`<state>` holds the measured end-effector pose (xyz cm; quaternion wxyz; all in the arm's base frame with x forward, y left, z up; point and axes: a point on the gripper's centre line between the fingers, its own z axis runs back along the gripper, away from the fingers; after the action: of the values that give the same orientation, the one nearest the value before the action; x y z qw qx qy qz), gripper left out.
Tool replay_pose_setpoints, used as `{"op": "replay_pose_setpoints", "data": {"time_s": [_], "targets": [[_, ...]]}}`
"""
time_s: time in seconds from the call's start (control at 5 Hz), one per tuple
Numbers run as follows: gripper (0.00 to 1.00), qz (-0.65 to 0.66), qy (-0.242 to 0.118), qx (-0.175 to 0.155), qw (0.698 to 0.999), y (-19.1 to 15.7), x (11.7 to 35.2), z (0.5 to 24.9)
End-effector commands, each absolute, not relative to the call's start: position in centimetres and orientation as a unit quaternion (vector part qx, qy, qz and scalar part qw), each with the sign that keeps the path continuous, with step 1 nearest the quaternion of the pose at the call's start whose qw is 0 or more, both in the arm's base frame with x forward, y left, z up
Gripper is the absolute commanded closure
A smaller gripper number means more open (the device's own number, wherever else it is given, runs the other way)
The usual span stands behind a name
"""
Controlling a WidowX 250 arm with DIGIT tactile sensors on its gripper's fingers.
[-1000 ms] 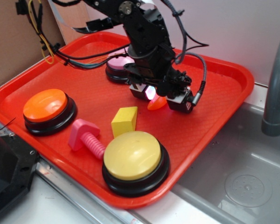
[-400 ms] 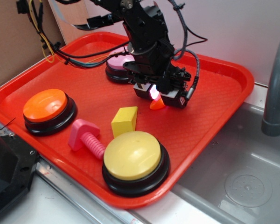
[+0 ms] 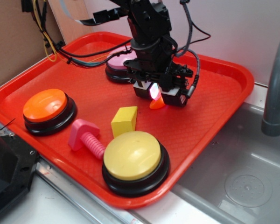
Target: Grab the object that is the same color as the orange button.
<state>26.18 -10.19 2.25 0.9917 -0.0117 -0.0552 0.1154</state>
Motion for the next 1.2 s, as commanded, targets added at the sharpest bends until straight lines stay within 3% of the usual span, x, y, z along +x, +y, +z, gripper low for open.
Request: {"op": "replay_pose_setpoints", "data": {"time_s": [0.0,0.2,0.4,0.6,0.8,1.0], "targets": [[1.0,0.113,-0.081,-0.017,0.99,-9.4,26.7,8.9],[1.0,0.12,-0.087,-0.03,0.988,-8.4,26.6,12.2],[1.0,0.12,-0.114,-0.046,0.985,-7.6,26.3,15.7],[1.0,0.134,-0.109,-0.089,0.981,-6.0,25.8,18.8],[1.0,0.156,-0.124,-0.095,0.975,-4.8,25.2,20.0],[1.0,0.16,-0.106,-0.101,0.976,-4.3,25.0,19.7]]}}
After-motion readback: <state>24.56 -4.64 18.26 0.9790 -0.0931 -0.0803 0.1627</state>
